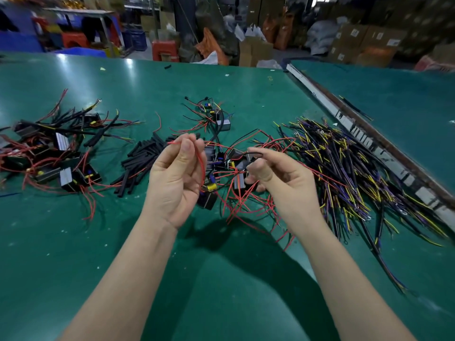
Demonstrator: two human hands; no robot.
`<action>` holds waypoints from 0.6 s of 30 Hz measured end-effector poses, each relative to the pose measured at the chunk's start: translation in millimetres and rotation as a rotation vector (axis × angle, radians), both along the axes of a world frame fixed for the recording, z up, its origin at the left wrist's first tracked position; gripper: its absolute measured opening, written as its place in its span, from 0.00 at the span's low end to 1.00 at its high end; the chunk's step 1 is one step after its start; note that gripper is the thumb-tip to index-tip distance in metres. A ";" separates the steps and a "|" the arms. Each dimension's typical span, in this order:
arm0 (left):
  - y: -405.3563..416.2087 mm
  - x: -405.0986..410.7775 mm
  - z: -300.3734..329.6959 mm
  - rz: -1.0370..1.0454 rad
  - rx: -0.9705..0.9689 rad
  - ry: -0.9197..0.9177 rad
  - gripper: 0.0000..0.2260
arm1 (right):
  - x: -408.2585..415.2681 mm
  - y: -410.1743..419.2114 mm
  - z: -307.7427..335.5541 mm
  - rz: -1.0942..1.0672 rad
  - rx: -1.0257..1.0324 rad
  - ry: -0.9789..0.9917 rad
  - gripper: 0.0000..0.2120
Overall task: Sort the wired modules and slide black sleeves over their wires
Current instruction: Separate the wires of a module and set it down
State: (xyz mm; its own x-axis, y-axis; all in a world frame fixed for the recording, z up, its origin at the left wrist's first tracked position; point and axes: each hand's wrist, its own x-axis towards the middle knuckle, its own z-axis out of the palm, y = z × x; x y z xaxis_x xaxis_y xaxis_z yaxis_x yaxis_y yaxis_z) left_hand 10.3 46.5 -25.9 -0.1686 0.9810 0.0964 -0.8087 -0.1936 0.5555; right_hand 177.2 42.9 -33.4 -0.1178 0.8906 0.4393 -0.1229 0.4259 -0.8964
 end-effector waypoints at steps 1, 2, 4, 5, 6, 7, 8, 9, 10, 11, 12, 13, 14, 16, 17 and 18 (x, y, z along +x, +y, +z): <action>0.4 1.3 0.0 0.005 -0.016 0.002 0.05 | -1.9 -0.6 -0.8 0.019 0.000 0.017 0.09; 0.6 2.4 -0.6 0.008 -0.034 0.004 0.03 | -3.7 -1.5 -0.7 0.040 -0.005 0.036 0.10; 1.0 5.4 -2.3 0.013 -0.081 -0.012 0.03 | -5.2 -3.1 0.2 0.078 -0.024 0.073 0.12; 0.9 6.4 -2.9 0.013 -0.106 -0.029 0.04 | -5.1 -3.8 0.7 0.086 -0.026 0.072 0.12; 1.2 7.3 -3.3 0.017 -0.130 -0.045 0.06 | -5.0 -4.6 1.4 0.082 -0.020 0.052 0.11; 1.0 7.6 -3.5 0.018 -0.147 -0.061 0.08 | -5.0 -5.0 1.5 0.075 -0.007 0.024 0.11; 1.1 7.3 -4.1 0.017 -0.160 -0.076 0.09 | -5.4 -5.4 1.7 0.070 0.004 0.004 0.10; 1.1 6.6 -3.9 0.015 -0.173 -0.089 0.09 | -5.9 -5.3 1.3 0.063 0.009 -0.001 0.09; 1.0 5.8 -3.2 0.007 -0.179 -0.083 0.09 | -6.2 -4.5 0.8 0.051 0.006 0.009 0.08; 0.8 5.1 -2.2 -0.007 -0.178 -0.049 0.09 | -5.9 -3.1 -0.1 0.038 -0.006 0.035 0.08; 0.4 4.7 -1.4 -0.019 -0.172 0.015 0.10 | -5.1 -1.6 -0.5 0.031 -0.024 0.071 0.08; -0.7 4.5 -0.2 -0.026 -0.165 0.094 0.10 | -4.0 -0.3 -1.3 0.031 -0.041 0.107 0.08; -2.6 4.6 0.9 -0.028 -0.156 0.169 0.09 | -3.2 0.5 -1.1 0.038 -0.056 0.135 0.08; -7.5 3.2 3.8 -0.040 -0.146 0.262 0.08 | -2.6 1.0 -1.3 0.049 -0.094 0.163 0.07; -10.8 0.7 5.8 -0.051 -0.140 0.284 0.06 | -2.9 0.9 -1.9 0.044 -0.114 0.169 0.07; -14.2 -3.8 8.1 -0.056 -0.127 0.300 0.04 | -3.9 0.5 -2.7 0.032 -0.130 0.161 0.07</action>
